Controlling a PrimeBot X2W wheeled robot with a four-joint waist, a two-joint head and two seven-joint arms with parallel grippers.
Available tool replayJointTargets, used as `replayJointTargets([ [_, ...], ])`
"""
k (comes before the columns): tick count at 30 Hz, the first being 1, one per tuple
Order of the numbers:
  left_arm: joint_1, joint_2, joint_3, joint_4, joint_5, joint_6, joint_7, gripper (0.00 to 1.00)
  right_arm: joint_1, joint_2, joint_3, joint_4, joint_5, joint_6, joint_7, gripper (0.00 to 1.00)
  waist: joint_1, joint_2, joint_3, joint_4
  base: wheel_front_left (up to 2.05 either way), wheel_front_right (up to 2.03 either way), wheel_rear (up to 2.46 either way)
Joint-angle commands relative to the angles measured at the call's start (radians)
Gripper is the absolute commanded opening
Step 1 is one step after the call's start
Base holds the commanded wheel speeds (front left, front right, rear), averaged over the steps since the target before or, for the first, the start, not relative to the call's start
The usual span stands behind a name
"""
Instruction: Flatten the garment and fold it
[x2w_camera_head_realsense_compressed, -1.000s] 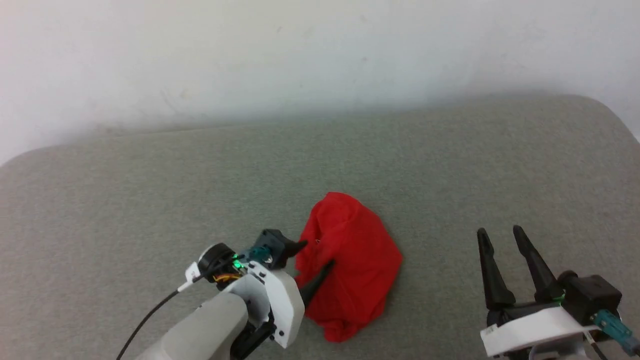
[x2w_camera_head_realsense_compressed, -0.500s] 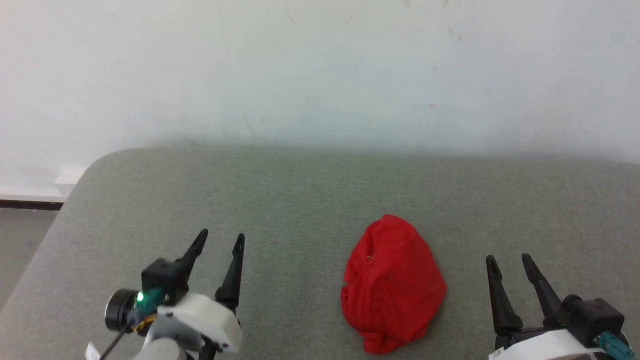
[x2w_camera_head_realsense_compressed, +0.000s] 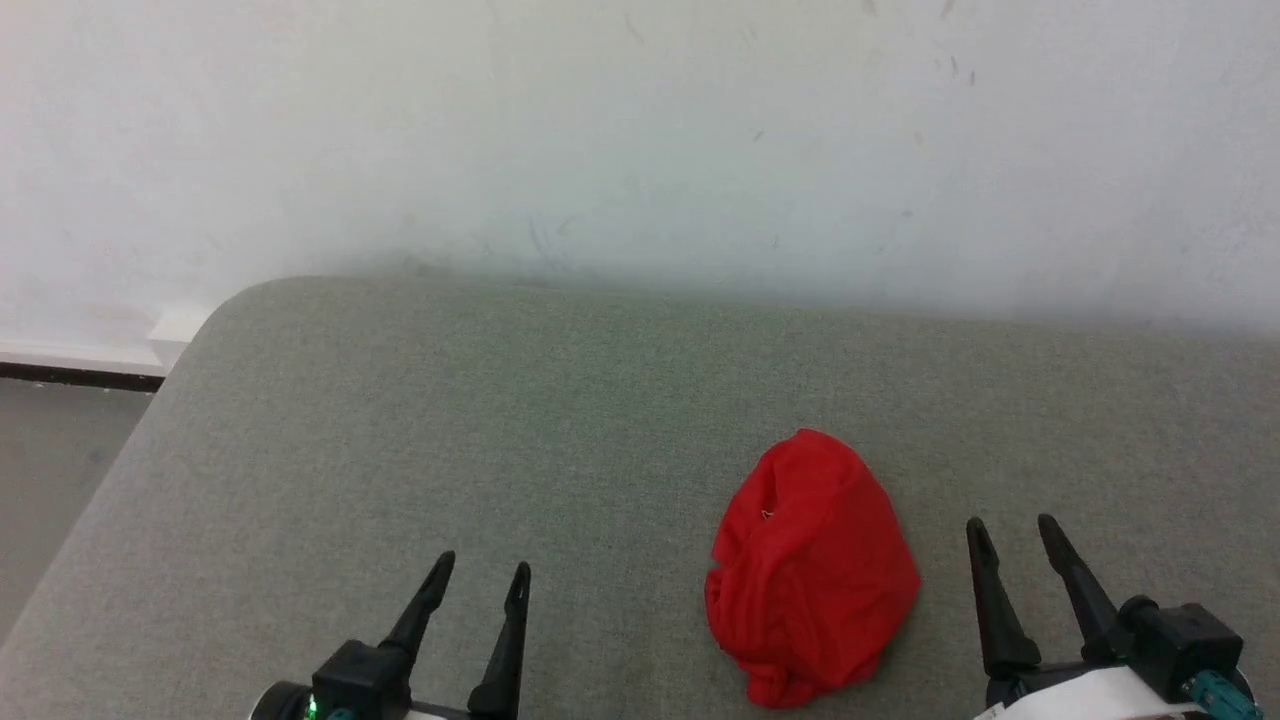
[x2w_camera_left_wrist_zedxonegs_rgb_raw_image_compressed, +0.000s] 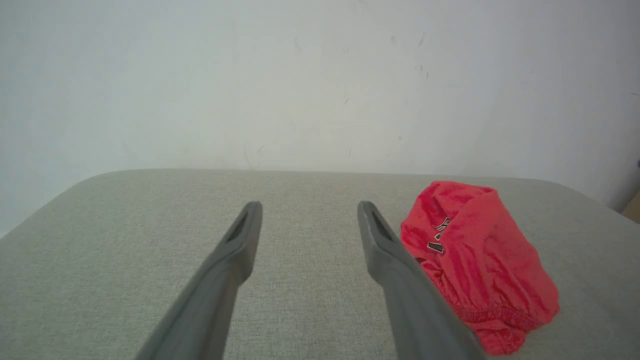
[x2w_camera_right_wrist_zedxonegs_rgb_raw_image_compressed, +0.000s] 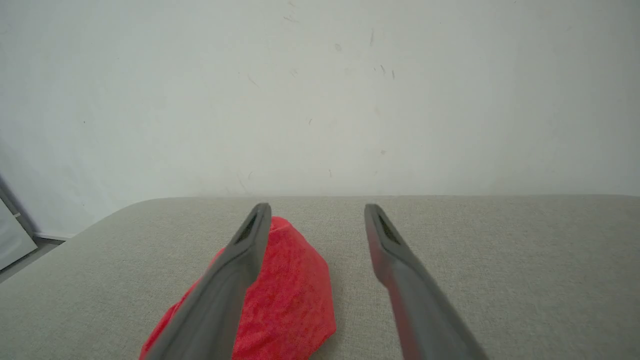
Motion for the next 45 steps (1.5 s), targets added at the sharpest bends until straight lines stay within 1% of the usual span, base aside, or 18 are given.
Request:
replayJointTargets([
  [1, 0.003, -0.010, 0.009, -0.005, 0.016, -0.016, -0.005, 1.00, 0.003, 0.002, 0.004, -0.003, 0.001, -0.001, -0.005, 1.00, 0.0000, -0.0001, 0.009, -0.008, 0.00, 0.00, 0.00],
  [2, 0.003, -0.010, 0.009, -0.005, 0.016, -0.016, -0.005, 1.00, 0.003, 0.002, 0.004, -0.003, 0.001, -0.001, -0.005, 1.00, 0.0000, -0.0001, 0.009, -0.008, 0.00, 0.00, 0.00],
  [7, -0.034, -0.019, -0.016, 0.014, 0.030, -0.065, 0.002, 1.00, -0.013, 0.002, 0.003, -0.005, -0.013, -0.001, -0.005, 1.00, 0.0000, -0.0001, 0.035, -0.035, 0.00, 0.00, 0.00],
  [9, -0.063, -0.022, -0.042, 0.028, 0.029, -0.088, 0.040, 1.00, -0.021, 0.002, 0.003, -0.006, -0.018, -0.001, -0.005, 1.00, 0.0000, -0.0001, 0.054, -0.051, 0.00, 0.00, 0.00],
  [12, -0.106, -0.051, -0.069, 0.035, -0.014, -0.112, 0.150, 1.00, -0.036, 0.002, 0.007, -0.011, -0.023, -0.001, -0.005, 1.00, 0.0000, -0.0001, 0.092, -0.084, 0.00, 0.00, 0.00],
  [16, -0.177, -0.066, -0.100, 0.036, -0.051, -0.116, 0.335, 1.00, -0.058, 0.002, 0.003, -0.022, -0.016, -0.001, -0.005, 1.00, 0.0000, -0.0001, 0.147, -0.137, 0.00, 0.00, 0.00],
  [18, -0.214, -0.061, -0.122, 0.039, -0.053, -0.121, 0.424, 1.00, -0.067, 0.002, 0.004, -0.026, -0.014, -0.001, -0.005, 1.00, 0.0000, -0.0001, 0.174, -0.163, 0.00, 0.00, 0.00],
  [22, -0.279, -0.049, -0.151, 0.067, -0.046, -0.120, 0.562, 1.00, -0.088, 0.002, 0.011, -0.028, -0.013, -0.001, -0.005, 1.00, 0.0000, -0.0001, 0.222, -0.213, 0.00, 0.00, 0.00],
  [26, -0.321, -0.053, -0.145, 0.102, -0.048, -0.104, 0.611, 1.00, -0.103, 0.002, 0.011, -0.031, 0.001, -0.001, -0.005, 1.00, 0.0000, -0.0001, 0.254, -0.251, 0.00, 0.00, 0.00],
  [29, -0.341, -0.052, -0.147, 0.145, -0.037, -0.097, 0.616, 1.00, -0.111, 0.002, 0.016, -0.031, 0.007, -0.001, -0.005, 1.00, 0.0000, -0.0001, 0.268, -0.269, 0.00, 0.00, 0.00],
  [31, -0.345, -0.053, -0.152, 0.173, -0.037, -0.100, 0.619, 1.00, -0.114, 0.002, 0.017, -0.031, 0.010, -0.001, -0.005, 1.00, 0.0000, -0.0001, 0.271, -0.274, 0.00, 0.00, 0.00],
  [32, -0.344, -0.054, -0.155, 0.187, -0.040, -0.104, 0.623, 0.68, -0.115, 0.002, 0.016, -0.031, 0.012, -0.001, -0.005, 1.00, 0.0000, -0.0001, 0.272, -0.275, 0.00, 0.00, 0.00],
  [33, -0.342, -0.056, -0.157, 0.200, -0.046, -0.109, 0.624, 0.00, -0.115, 0.002, 0.015, -0.031, 0.012, -0.001, -0.005, 1.00, 0.0000, -0.0001, 0.271, -0.274, 0.00, 0.00, 0.00],
  [36, -0.333, -0.059, -0.160, 0.227, -0.058, -0.121, 0.612, 0.00, -0.116, 0.002, 0.013, -0.025, 0.014, -0.001, -0.005, 1.00, 0.0000, -0.0001, 0.261, -0.266, 0.00, 0.00, 0.00],
  [39, -0.320, -0.062, -0.141, 0.237, -0.064, -0.115, 0.557, 0.00, -0.113, 0.002, 0.015, -0.019, 0.012, -0.001, -0.005, 1.00, 0.0000, -0.0001, 0.236, -0.251, 0.00, 0.00, 0.00],
  [43, -0.294, -0.057, -0.085, 0.222, -0.082, -0.086, 0.470, 0.00, -0.101, 0.002, 0.015, -0.012, 0.005, -0.001, -0.005, 1.00, 0.0000, -0.0001, 0.197, -0.223, 0.00, 0.00, 0.00],
  [45, -0.281, -0.045, -0.040, 0.210, -0.093, -0.059, 0.423, 0.00, -0.095, 0.002, 0.015, -0.008, 0.002, -0.001, -0.005, 1.00, 0.0000, -0.0001, 0.177, -0.206, 0.00, 0.00, 0.00],
])
